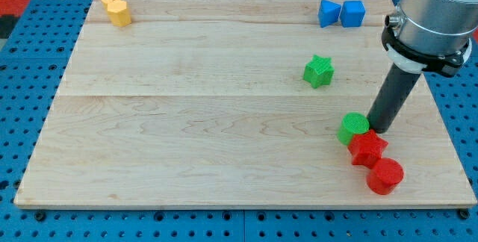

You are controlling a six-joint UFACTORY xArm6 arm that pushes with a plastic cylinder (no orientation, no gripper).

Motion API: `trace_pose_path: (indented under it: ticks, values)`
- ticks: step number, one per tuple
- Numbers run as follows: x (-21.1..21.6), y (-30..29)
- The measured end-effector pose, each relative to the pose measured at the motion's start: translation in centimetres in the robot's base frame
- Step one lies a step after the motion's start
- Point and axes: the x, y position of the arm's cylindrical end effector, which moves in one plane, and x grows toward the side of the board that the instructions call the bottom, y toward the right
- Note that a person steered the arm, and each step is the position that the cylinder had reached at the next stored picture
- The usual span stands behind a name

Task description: Push the green star towards bottom left

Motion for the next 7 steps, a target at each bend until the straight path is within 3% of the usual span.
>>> trace_pose_path:
  ticks: [1,2,3,5,6,7]
  values:
    - [-5.9,5.1]
    - [-10.0,2.2]
    - [-10.1,-5.4]
    - [-13.7,-8.8]
    - [-10.7,-17.1]
    - [-8.1,-19.8]
